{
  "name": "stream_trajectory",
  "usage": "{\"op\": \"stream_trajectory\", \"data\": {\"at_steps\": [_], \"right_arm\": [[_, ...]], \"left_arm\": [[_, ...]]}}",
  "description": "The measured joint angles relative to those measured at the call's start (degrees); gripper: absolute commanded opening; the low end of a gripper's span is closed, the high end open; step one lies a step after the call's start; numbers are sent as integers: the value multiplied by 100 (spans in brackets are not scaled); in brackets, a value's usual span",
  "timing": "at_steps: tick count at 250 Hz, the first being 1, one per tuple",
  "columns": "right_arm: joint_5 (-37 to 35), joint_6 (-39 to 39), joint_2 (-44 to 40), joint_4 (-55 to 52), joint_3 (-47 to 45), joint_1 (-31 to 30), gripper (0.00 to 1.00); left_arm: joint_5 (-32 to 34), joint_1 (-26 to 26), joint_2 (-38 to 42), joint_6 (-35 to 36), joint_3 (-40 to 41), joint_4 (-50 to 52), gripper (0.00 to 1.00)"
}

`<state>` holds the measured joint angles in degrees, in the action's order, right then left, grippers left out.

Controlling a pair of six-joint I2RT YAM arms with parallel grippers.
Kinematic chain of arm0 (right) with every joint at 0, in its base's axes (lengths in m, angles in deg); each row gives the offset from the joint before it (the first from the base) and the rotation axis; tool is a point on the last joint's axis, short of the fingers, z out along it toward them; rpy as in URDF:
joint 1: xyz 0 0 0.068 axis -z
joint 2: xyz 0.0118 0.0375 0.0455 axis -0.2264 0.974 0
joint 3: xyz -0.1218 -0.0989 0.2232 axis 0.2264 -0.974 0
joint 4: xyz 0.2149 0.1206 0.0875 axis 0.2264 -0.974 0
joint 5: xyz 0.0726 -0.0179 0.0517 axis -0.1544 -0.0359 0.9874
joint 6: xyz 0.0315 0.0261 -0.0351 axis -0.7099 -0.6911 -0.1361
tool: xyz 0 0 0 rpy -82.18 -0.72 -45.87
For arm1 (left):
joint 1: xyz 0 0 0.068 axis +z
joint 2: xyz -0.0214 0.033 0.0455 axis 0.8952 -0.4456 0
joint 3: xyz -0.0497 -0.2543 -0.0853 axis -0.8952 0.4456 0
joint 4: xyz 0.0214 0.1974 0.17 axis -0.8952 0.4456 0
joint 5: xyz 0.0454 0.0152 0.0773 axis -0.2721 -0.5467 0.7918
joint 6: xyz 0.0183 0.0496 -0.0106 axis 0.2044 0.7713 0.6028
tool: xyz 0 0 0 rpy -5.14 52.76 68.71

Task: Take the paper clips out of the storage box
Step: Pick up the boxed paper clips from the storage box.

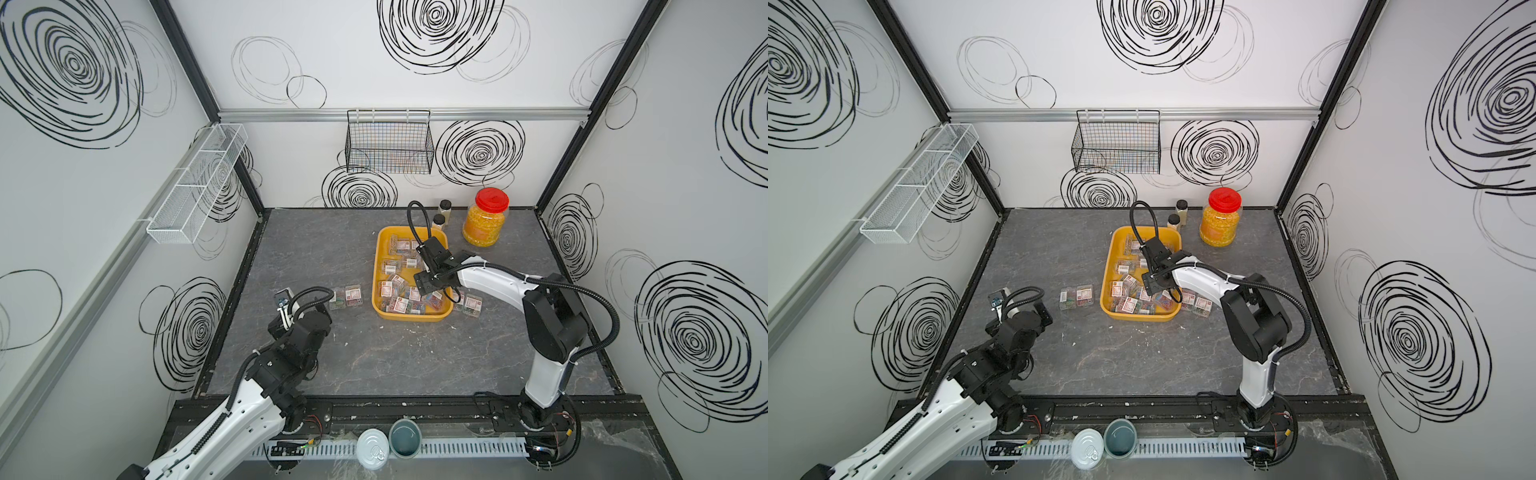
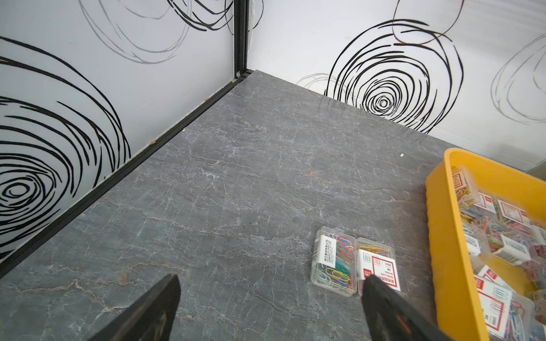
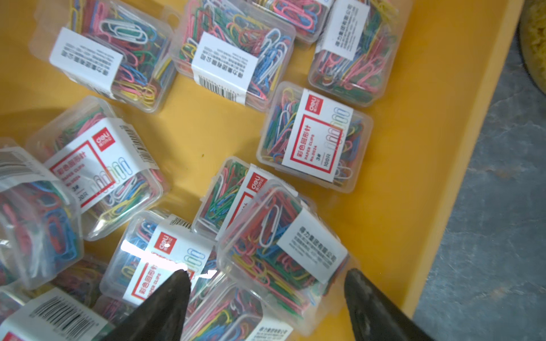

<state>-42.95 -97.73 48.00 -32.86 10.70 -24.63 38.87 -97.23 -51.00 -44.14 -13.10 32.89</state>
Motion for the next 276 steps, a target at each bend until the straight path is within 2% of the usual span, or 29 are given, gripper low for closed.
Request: {"op": "stream_trajectory", "data": {"at_steps": [71, 128, 199, 223, 276], "right_arm": [[136, 151, 63, 57, 50, 179, 81], [68, 273, 522, 46, 417, 205, 78], [79, 297, 745, 70, 603, 227, 68], [94, 273, 743, 85, 603, 227, 69], [105, 155, 664, 109, 463, 177, 76]], "left_arm": [[0, 0, 0, 0, 0, 2, 99], [0, 0, -4, 0, 0, 0, 99], [0, 0, -4, 0, 0, 0, 99], [0, 0, -4, 0, 0, 0, 99], [0, 0, -4, 0, 0, 0, 99]]}}
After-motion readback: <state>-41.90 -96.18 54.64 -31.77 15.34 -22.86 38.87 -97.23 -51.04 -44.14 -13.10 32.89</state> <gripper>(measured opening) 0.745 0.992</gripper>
